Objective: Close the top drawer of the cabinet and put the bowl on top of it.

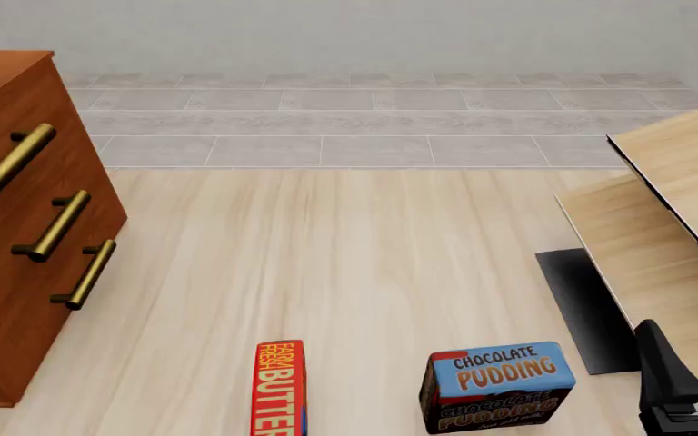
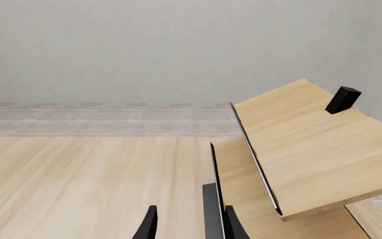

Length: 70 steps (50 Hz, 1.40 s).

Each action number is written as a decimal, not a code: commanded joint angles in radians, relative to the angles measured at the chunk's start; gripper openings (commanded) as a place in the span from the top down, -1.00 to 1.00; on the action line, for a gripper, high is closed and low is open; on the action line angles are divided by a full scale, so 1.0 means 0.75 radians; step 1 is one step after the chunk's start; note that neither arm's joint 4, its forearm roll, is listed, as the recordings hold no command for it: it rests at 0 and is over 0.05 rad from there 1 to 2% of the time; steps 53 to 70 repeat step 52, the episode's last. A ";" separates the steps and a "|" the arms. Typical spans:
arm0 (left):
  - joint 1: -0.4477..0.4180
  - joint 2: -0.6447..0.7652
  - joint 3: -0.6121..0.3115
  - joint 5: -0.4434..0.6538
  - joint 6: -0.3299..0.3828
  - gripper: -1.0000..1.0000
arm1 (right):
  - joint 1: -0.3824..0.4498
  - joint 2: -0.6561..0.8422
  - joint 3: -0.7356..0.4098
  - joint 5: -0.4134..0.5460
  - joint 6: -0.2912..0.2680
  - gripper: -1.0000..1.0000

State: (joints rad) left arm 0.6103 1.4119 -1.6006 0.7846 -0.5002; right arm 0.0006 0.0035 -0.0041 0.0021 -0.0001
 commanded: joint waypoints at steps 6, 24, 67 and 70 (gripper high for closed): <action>-0.019 -0.083 -0.054 0.081 -0.007 -1.00 | 0.000 0.001 0.000 -0.002 0.001 -1.00; -0.026 -0.188 -0.085 0.161 -0.023 -1.00 | 0.000 0.001 0.000 -0.002 0.000 -1.00; -0.046 -0.424 0.052 0.224 -0.040 -1.00 | 0.000 0.001 0.000 -0.001 0.000 -1.00; -0.046 -0.424 0.052 0.224 -0.040 -1.00 | 0.000 0.001 0.000 -0.001 0.000 -1.00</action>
